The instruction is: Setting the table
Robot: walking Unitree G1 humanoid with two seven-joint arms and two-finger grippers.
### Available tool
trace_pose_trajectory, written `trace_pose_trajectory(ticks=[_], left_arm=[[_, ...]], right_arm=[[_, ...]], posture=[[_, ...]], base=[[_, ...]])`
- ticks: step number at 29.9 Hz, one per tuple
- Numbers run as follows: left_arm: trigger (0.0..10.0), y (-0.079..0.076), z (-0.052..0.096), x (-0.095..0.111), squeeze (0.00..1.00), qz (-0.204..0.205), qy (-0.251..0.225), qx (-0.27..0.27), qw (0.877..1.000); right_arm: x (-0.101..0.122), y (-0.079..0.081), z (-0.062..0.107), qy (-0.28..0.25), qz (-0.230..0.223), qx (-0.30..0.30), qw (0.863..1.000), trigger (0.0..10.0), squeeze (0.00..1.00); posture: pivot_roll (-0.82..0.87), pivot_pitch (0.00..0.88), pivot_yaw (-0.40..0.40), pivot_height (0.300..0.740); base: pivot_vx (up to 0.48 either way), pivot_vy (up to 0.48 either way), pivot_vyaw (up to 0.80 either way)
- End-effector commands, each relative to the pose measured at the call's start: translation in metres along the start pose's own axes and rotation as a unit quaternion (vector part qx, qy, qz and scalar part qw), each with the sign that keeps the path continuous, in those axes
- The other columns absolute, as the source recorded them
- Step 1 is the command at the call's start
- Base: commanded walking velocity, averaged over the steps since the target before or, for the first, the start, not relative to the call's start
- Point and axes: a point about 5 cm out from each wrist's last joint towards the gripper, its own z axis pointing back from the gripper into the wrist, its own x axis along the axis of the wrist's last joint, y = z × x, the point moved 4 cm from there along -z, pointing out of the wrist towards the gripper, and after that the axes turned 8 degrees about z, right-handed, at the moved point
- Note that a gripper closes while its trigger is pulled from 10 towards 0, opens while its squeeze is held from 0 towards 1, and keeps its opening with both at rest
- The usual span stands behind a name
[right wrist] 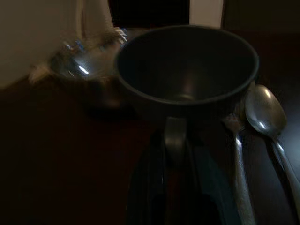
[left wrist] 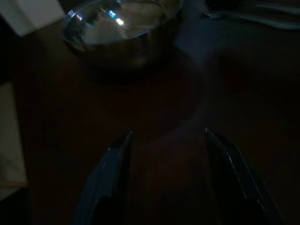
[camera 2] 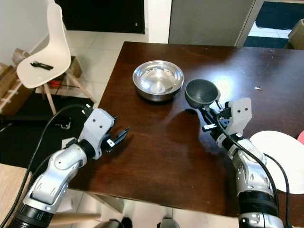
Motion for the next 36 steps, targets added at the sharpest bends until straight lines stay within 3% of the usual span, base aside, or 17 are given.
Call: trace_pose_trajectory(ticks=[1,2,6,9,10,12,17,23,36], left_arm=[[10.0,0.006,0.010,-0.010,0.00,0.017,0.020,-0.003,1.000],[10.0,0.009,0.013,-0.011,0.00,0.019,0.023,0.004,1.000],[10.0,0.017,0.020,-0.015,0.00,0.027,0.028,0.025,0.999],[10.0,0.041,0.035,-0.020,0.00,0.036,0.028,0.117,0.992],[10.0,0.041,0.035,-0.020,0.00,0.036,0.028,0.117,0.992],[10.0,0.052,0.043,-0.021,0.00,0.040,0.028,0.157,0.986],[10.0,0.066,0.053,-0.020,0.00,0.048,0.019,0.207,0.977],[10.0,0.063,0.052,-0.020,0.00,0.058,0.015,0.226,0.972],[10.0,0.059,0.049,-0.019,0.00,0.068,0.009,0.232,0.970]], right_arm=[[0.024,0.016,0.002,-0.040,-0.014,0.014,0.999,3.7,0.00],[0.031,0.021,0.004,-0.054,-0.019,0.014,0.998,10.0,0.00],[0.045,0.032,0.007,-0.081,-0.032,0.007,0.996,10.0,0.00],[0.052,0.057,0.013,-0.104,-0.062,-0.012,0.993,10.0,0.00],[0.052,0.057,0.013,-0.104,-0.062,-0.012,0.993,10.0,0.00],[0.045,0.066,0.013,-0.093,-0.065,-0.012,0.993,10.0,0.00],[0.027,0.072,0.010,-0.061,-0.070,-0.033,0.995,10.0,0.00],[0.018,0.063,0.006,-0.035,-0.092,-0.078,0.992,10.0,0.00],[0.015,0.066,0.003,-0.028,-0.089,-0.085,0.992,10.0,0.00]], posture=[[-0.14,0.065,0.115,0.740],[-0.15,0.062,0.111,0.740],[-0.15,0.060,0.111,0.740],[-0.15,0.058,0.104,0.740],[-0.15,0.058,0.104,0.740],[-0.14,0.057,0.094,0.740],[-0.13,0.053,0.072,0.740],[-0.13,0.048,0.052,0.740],[-0.13,0.046,0.048,0.740]], base=[[0.000,0.000,0.00],[0.000,0.000,0.00],[0.000,0.000,0.00],[0.000,0.000,0.00],[0.000,0.000,0.00],[0.000,0.000,0.00],[0.000,0.000,0.00],[0.000,0.000,0.00],[-0.081,0.000,0.00]])
